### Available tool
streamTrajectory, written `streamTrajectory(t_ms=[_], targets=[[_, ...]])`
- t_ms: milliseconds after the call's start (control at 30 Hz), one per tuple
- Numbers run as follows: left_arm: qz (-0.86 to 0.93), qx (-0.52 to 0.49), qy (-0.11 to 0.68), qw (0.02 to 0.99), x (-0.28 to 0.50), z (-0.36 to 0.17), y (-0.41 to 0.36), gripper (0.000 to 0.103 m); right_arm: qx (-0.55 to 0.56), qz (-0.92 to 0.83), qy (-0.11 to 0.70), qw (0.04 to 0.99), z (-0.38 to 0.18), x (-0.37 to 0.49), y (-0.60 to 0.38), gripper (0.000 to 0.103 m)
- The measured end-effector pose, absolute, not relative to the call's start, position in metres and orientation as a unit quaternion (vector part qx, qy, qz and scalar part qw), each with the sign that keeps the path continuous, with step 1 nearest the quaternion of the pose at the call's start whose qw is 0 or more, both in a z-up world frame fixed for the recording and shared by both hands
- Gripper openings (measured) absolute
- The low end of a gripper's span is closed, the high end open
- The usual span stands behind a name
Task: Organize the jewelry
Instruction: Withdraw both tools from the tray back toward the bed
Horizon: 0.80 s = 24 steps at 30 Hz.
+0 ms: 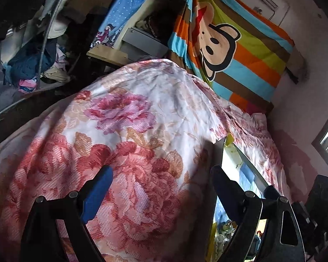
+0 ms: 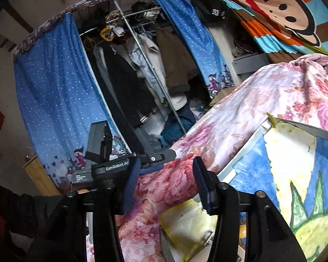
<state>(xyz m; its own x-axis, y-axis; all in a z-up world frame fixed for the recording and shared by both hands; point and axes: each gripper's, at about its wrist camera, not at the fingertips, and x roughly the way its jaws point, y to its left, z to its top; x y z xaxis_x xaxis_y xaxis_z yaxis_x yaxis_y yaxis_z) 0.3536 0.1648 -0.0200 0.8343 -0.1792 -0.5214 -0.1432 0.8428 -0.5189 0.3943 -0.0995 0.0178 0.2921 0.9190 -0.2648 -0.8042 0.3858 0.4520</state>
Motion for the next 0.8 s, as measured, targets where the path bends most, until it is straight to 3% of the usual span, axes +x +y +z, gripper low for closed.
streamTrajectory(t_ms=[267,567,800], targets=[[0.020,-0.290,0.307,0.906,0.351,-0.029,0.182,0.090,0.072,0.622,0.260,0.736,0.011,0.392,-0.053,0.051],[0.027,-0.286,0.318,0.903,0.331,-0.035,0.195,0.090,0.080,0.614,0.236,0.749,0.040,0.335,-0.066,0.051],[-0.006,-0.256,0.339,0.905,0.282,-0.038,0.160,0.090,0.097,0.541,0.273,0.790,0.029,0.290,-0.106,0.061]])
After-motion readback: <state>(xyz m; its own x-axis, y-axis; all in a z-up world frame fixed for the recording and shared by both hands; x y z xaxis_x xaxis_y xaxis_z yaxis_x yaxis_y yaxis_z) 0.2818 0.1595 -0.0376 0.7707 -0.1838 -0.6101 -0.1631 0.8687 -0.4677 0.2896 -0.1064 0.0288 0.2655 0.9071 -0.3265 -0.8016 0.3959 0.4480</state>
